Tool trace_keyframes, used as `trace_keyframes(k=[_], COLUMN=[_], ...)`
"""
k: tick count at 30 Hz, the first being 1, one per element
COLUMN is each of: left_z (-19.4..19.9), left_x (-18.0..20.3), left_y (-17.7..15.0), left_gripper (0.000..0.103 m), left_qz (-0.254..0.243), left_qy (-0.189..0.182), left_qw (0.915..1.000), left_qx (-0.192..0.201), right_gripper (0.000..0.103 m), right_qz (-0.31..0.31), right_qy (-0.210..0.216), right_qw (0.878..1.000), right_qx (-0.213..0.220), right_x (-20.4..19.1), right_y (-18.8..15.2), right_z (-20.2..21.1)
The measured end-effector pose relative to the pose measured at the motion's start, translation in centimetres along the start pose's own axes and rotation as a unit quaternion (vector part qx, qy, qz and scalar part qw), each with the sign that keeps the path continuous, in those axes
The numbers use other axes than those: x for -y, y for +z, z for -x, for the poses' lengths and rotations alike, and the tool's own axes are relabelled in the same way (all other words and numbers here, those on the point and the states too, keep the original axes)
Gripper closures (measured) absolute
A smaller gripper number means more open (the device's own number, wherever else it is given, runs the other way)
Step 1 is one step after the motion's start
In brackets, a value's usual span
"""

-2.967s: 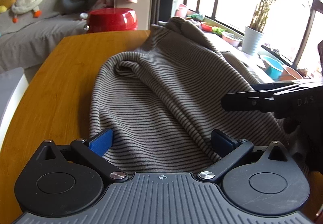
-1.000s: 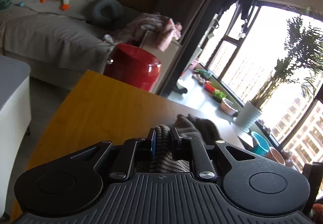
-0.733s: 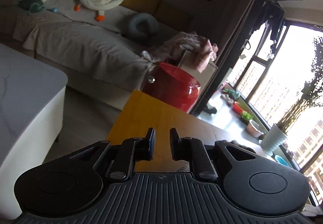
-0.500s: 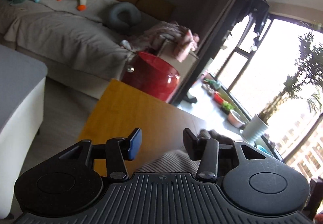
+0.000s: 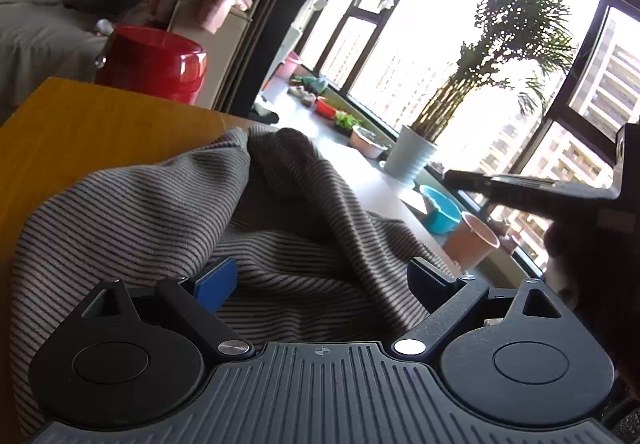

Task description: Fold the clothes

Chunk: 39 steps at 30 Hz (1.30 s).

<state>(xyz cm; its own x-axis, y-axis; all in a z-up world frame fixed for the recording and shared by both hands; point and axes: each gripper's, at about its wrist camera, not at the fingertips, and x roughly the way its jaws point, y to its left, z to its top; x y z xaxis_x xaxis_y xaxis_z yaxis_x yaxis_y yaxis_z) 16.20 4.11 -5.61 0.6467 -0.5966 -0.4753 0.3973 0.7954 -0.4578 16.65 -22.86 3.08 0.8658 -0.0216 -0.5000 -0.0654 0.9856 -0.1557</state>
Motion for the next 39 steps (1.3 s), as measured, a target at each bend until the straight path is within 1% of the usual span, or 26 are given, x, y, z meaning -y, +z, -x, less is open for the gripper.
trace_keyframes(k=[2, 3, 5, 6, 7, 8, 9, 10, 13, 15, 17, 18, 19, 20, 21, 23, 26, 28, 30, 33, 34, 35, 36, 37, 38, 39], left_z=[-0.4, -0.5, -0.7, -0.7, -0.7, -0.8, -0.8, -0.9, -0.9, -0.8, -0.7, -0.7, -0.8, -0.8, -0.8, -0.6, 0.2, 1.2, 2.3, 3.3, 3.5, 3.7, 3.9, 4.0, 4.2, 4.4], left_x=[-0.9, -1.2, -1.6, -1.7, -1.7, -1.6, -1.3, -1.0, -0.5, -0.5, -0.7, -0.7, -0.6, -0.4, -0.3, -0.3, -0.3, -0.6, -0.9, -1.2, -1.3, -1.2, -1.1, -1.0, -0.9, -0.8], left_y=[-0.2, -0.1, -0.1, -0.2, -0.2, -0.2, -0.2, -0.2, -0.2, -0.3, -0.2, -0.2, -0.3, -0.4, -0.4, -0.5, -0.8, -1.2, -1.6, -1.9, -2.0, -1.9, -1.7, -1.4, -1.2, -0.7], left_gripper=[0.006, 0.006, 0.004, 0.004, 0.003, 0.002, 0.002, 0.001, 0.000, 0.000, 0.000, 0.000, 0.000, 0.000, 0.000, 0.000, 0.000, 0.000, 0.000, 0.000, 0.000, 0.000, 0.000, 0.000, 0.000, 0.000], left_qz=[0.019, 0.028, 0.037, 0.037, 0.037, 0.032, 0.025, 0.018, 0.005, 0.005, 0.008, 0.007, 0.004, 0.000, -0.003, -0.011, -0.036, -0.054, -0.066, -0.071, -0.073, -0.070, -0.065, -0.061, -0.056, -0.050], left_qy=[0.005, 0.006, 0.010, 0.012, 0.015, 0.018, 0.022, 0.026, 0.037, 0.045, 0.040, 0.039, 0.041, 0.043, 0.045, 0.045, 0.051, 0.057, 0.064, 0.072, 0.074, 0.073, 0.071, 0.068, 0.066, 0.058], left_qw=[0.9998, 0.9995, 0.9991, 0.9991, 0.9991, 0.9992, 0.9993, 0.9993, 0.9991, 0.9988, 0.9990, 0.9990, 0.9989, 0.9988, 0.9988, 0.9986, 0.9974, 0.9961, 0.9948, 0.9939, 0.9937, 0.9940, 0.9945, 0.9950, 0.9955, 0.9965], left_qx=[-0.010, -0.012, -0.015, -0.015, -0.016, -0.016, -0.017, -0.019, -0.021, -0.020, -0.019, -0.019, -0.020, -0.021, -0.022, -0.026, -0.036, -0.041, -0.044, -0.044, -0.044, -0.043, -0.041, -0.039, -0.038, -0.032], right_gripper=[0.101, 0.100, 0.098, 0.094, 0.077, 0.053, 0.045, 0.040, 0.040, 0.043, 0.045, 0.052, 0.076, 0.091, 0.093, 0.093, 0.094, 0.094, 0.093, 0.089, 0.086, 0.085, 0.085, 0.080, 0.072, 0.068], right_qz=[-0.013, -0.020, -0.037, -0.046, -0.051, -0.054, -0.053, -0.047, -0.019, 0.008, 0.021, 0.024, 0.027, 0.031, 0.036, 0.048, 0.056, 0.051, 0.045, 0.030, 0.028, 0.017, 0.005, -0.006, -0.016, -0.020], right_qy=[-0.028, -0.028, -0.009, 0.010, 0.034, 0.059, 0.081, 0.099, 0.142, 0.141, 0.128, 0.124, 0.118, 0.110, 0.096, 0.063, -0.006, -0.042, -0.062, -0.045, -0.037, -0.025, -0.008, 0.011, 0.030, 0.047], right_qw=[0.999, 0.999, 0.999, 0.999, 0.998, 0.996, 0.994, 0.992, 0.985, 0.984, 0.986, 0.986, 0.987, 0.989, 0.991, 0.995, 0.998, 0.997, 0.995, 0.994, 0.994, 0.995, 0.997, 0.998, 0.998, 0.998], right_qx=[0.007, 0.007, 0.001, -0.006, -0.018, -0.031, -0.043, -0.057, -0.100, -0.110, -0.109, -0.106, -0.102, -0.096, -0.085, -0.056, -0.027, -0.034, -0.058, -0.096, -0.099, -0.096, -0.082, -0.063, -0.043, -0.028], right_x=[1.5, 2.0, 2.7, 2.8, 2.3, 1.5, 0.5, -0.7, -4.6, -6.4, -6.9, -6.8, -6.6, -6.3, -5.8, -4.6, -1.5, 0.6, 2.3, 3.2, 3.2, 3.2, 3.1, 3.0, 2.9, 2.6], right_y=[0.7, 0.9, 1.4, 1.4, 1.2, 0.9, 0.4, -0.2, -2.5, -3.8, -4.7, -4.8, -4.6, -4.2, -3.7, -2.4, -0.4, 0.1, -0.4, -2.2, -2.5, -2.4, -1.7, -0.7, 0.3, 1.1], right_z=[0.1, 0.2, 0.5, 0.6, 0.5, 0.4, 0.1, -0.3, -1.6, -2.3, -2.8, -3.0, -3.0, -2.9, -2.7, -2.1, -2.1, -3.0, -4.2, -6.3, -6.6, -6.5, -5.9, -5.1, -4.3, -3.6])
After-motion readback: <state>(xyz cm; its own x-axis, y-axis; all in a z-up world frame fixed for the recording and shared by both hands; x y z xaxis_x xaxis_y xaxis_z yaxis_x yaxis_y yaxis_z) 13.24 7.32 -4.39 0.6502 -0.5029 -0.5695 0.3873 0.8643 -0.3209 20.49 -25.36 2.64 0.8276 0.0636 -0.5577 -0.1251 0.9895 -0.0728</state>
